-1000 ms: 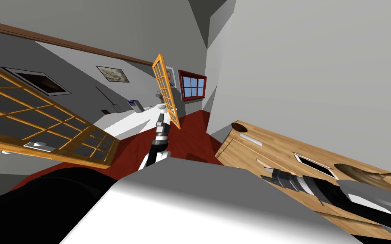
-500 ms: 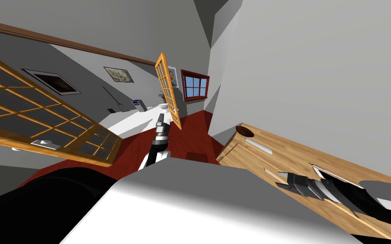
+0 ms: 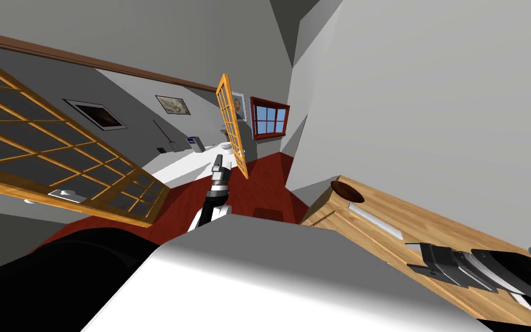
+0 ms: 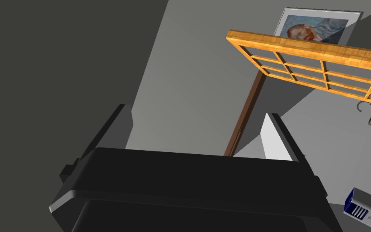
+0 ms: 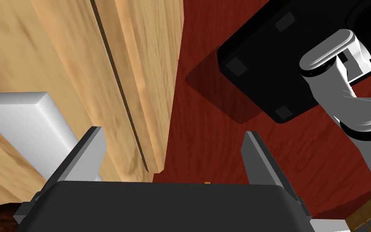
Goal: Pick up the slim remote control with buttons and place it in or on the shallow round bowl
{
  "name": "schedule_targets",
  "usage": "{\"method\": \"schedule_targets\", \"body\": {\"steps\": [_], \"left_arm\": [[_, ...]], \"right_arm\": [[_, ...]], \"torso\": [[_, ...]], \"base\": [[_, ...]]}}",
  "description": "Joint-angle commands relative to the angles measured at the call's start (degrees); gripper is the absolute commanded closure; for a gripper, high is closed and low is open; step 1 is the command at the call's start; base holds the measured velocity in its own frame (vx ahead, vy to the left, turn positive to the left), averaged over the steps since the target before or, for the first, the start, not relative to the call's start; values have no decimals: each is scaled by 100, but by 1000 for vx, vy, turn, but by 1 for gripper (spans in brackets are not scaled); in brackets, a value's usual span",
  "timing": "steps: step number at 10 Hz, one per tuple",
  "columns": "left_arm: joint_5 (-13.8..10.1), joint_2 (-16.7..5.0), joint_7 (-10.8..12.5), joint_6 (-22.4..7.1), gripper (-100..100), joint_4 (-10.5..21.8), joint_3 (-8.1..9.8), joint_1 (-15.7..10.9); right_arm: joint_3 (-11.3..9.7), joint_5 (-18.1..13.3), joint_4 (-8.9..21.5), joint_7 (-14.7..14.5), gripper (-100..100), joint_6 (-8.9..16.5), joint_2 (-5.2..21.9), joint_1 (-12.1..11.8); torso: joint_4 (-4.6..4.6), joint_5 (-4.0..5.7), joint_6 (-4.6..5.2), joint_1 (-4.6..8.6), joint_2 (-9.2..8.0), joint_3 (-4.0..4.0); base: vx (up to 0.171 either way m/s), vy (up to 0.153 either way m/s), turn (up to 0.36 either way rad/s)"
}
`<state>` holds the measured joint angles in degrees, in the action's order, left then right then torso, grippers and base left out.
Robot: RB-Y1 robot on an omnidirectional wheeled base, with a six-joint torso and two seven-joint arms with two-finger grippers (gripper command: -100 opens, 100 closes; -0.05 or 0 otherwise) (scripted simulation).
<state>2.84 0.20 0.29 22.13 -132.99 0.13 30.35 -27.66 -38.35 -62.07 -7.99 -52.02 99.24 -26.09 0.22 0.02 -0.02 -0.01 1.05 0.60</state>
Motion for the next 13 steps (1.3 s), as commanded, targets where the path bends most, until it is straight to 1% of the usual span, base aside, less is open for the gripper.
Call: {"method": "schedule_targets", "body": {"steps": [1,3,4,5,6,7,8,10,11,12,13], "left_arm": [[0,0,0,0,0,0,0,0],[0,0,0,0,0,0,1,1],[0,0,0,0,0,0,0,1],[0,0,0,0,0,0,0,1],[0,0,0,0,0,0,1,1],[0,0,0,0,0,0,0,-1],[0,0,0,0,0,0,0,-2],[0,0,0,0,0,0,0,-3],[0,1,0,0,0,0,0,-3],[0,1,0,0,0,0,0,-3],[0,1,0,0,0,0,0,-3]], "right_arm": [[-179,-113,133,-129,-100,-15,118,45],[-352,-169,173,-228,-100,0,200,40],[-486,-201,188,-301,-100,21,169,24],[-568,-215,192,-343,-100,37,95,7],[-522,-294,181,-251,-100,28,96,94],[-534,-306,178,-245,0,30,91,101],[-553,-341,234,-289,-100,148,-86,87],[-575,-378,290,-333,-100,266,-263,72],[-563,-369,289,-310,-100,196,-193,96],[-565,-375,301,-317,100,198,-206,100],[-570,-374,294,-316,100,190,-209,95]], "torso": [[0,0,0,0,0,0],[8,5,1,15,30,18],[5,4,2,10,14,10],[4,4,3,6,15,10],[4,6,4,16,12,9],[-5,5,5,9,-35,-17],[-15,2,8,0,-74,-41],[-23,2,10,-2,-104,-59],[-25,2,10,-1,-109,-62],[-25,1,10,-3,-108,-62],[-26,1,6,0,-106,-62]], "base": [[324,-19,135],[304,-37,82],[291,-19,76],[288,-56,26],[119,-32,10],[23,-5,7],[7,-6,65],[-10,-7,50],[-4,-4,10],[0,0,0],[0,0,0]]}}
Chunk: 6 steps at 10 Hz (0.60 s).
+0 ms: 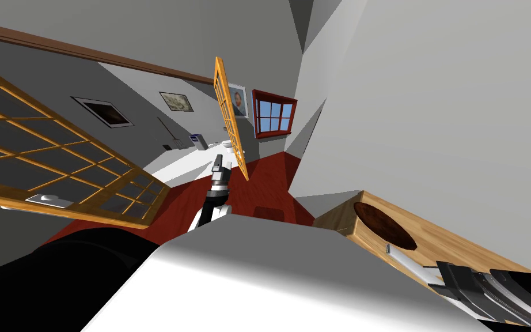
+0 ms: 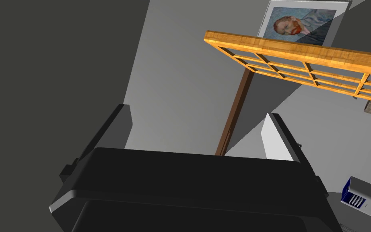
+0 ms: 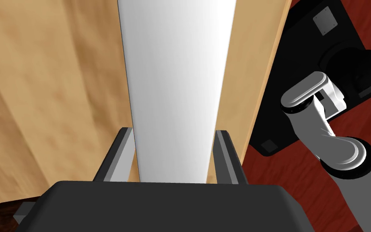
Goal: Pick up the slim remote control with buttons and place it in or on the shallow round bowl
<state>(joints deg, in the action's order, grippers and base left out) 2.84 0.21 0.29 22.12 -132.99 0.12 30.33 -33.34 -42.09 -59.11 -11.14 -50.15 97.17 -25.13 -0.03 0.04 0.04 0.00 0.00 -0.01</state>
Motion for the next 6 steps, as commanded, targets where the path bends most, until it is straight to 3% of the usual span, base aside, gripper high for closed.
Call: {"method": "schedule_targets", "body": {"steps": [1,3,4,5,6], "left_arm": [[0,0,0,0,0,0,0,0],[0,0,0,0,0,0,0,0],[0,0,0,0,0,0,0,0],[0,0,0,0,0,0,0,0],[0,0,0,0,0,0,0,0]], "right_arm": [[0,0,0,0,100,0,0,0],[1,-1,0,-1,100,4,0,1],[1,-1,0,-2,0,4,-1,1],[20,40,-73,35,100,-63,157,-6],[29,55,-96,52,100,-110,228,0]], "torso": [[0,0,0,0,0,0],[1,-1,1,0,1,1],[1,-2,1,-1,1,1],[1,-2,1,-1,1,1],[0,-6,5,-4,1,1]], "base": [[0,0,0],[0,0,0],[0,0,0],[4,5,-70],[7,6,-68]]}}
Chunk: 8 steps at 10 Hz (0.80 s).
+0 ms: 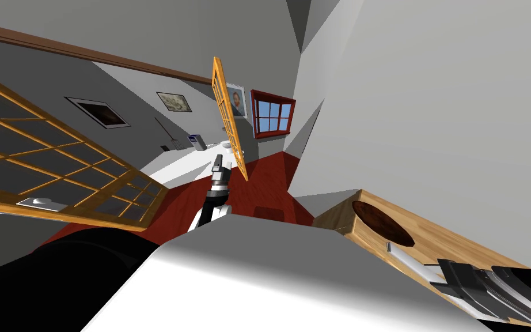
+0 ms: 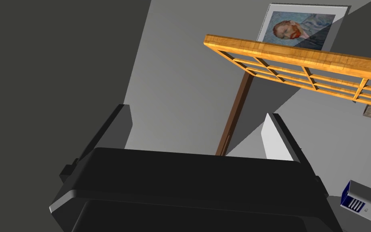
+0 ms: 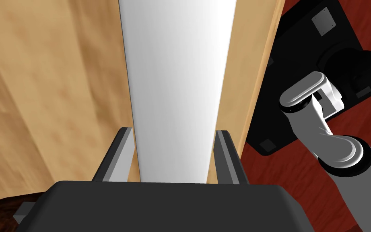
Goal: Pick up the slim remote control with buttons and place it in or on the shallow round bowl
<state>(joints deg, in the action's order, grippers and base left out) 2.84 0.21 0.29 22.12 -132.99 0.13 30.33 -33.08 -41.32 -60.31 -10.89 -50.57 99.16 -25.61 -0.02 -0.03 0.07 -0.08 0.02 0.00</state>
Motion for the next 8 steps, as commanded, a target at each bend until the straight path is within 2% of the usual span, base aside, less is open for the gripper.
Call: {"method": "schedule_targets", "body": {"steps": [1,2,3,4,6,8], "left_arm": [[0,0,0,0,0,0,0,0],[0,0,0,0,0,0,0,0],[0,0,0,0,0,0,0,0],[0,0,0,0,0,0,0,-1],[0,0,0,0,0,0,0,-1],[0,-1,0,0,0,0,0,-1]], "right_arm": [[0,0,0,0,100,0,0,0],[1,8,-15,10,0,-1,14,-6],[-49,92,-3,-32,100,-77,239,-10],[-139,190,-48,-82,100,-170,410,-29],[-259,309,-121,-143,100,-277,581,-59],[-543,571,-307,-285,100,-502,886,-133]], "torso": [[0,0,0,0,0,0],[0,2,-1,2,0,0],[0,2,-2,3,-1,-1],[-2,-6,-4,-3,-10,-5],[-1,-5,-8,6,-13,-7],[5,1,-14,19,-2,2]], "base": [[2,3,-10],[0,0,0],[-33,10,11],[-51,-8,46],[-26,-36,54],[-9,-73,93]]}}
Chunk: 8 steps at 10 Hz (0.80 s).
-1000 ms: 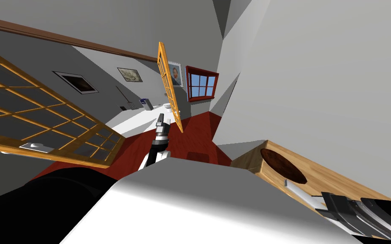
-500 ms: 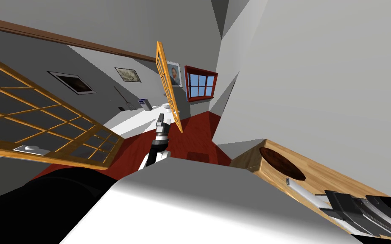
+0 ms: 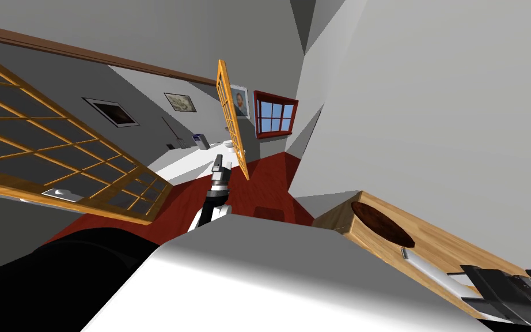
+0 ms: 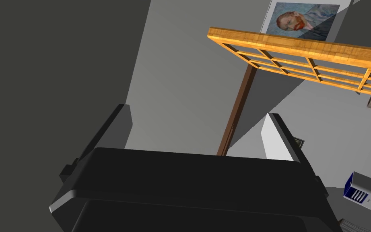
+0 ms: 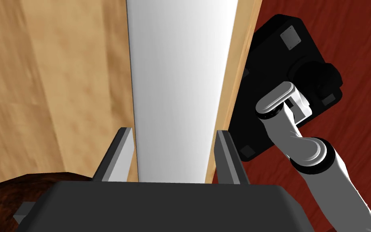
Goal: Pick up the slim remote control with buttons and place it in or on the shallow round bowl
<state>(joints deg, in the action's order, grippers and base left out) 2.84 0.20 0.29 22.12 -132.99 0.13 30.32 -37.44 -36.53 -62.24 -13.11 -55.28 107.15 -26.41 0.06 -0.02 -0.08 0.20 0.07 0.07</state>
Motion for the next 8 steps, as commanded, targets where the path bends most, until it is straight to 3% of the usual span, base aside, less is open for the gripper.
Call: {"method": "schedule_targets", "body": {"steps": [1,5,7,8], "left_arm": [[0,0,0,0,0,0,0,0],[0,0,0,0,0,0,0,1],[0,0,0,0,0,0,0,1],[0,1,0,0,0,0,0,1]], "right_arm": [[-174,152,-162,-95,100,-85,156,-70],[-414,389,-372,-228,100,-340,559,-107],[-390,446,-387,-261,100,-390,768,-70],[-241,415,-382,-220,100,-407,840,13]], "torso": [[0,0,0,0,0,0],[5,2,0,-7,14,9],[3,-4,-5,-17,20,11],[2,-9,-7,-28,24,13]], "base": [[5,-89,92],[10,-56,56],[25,-24,35],[75,-7,-14]]}}
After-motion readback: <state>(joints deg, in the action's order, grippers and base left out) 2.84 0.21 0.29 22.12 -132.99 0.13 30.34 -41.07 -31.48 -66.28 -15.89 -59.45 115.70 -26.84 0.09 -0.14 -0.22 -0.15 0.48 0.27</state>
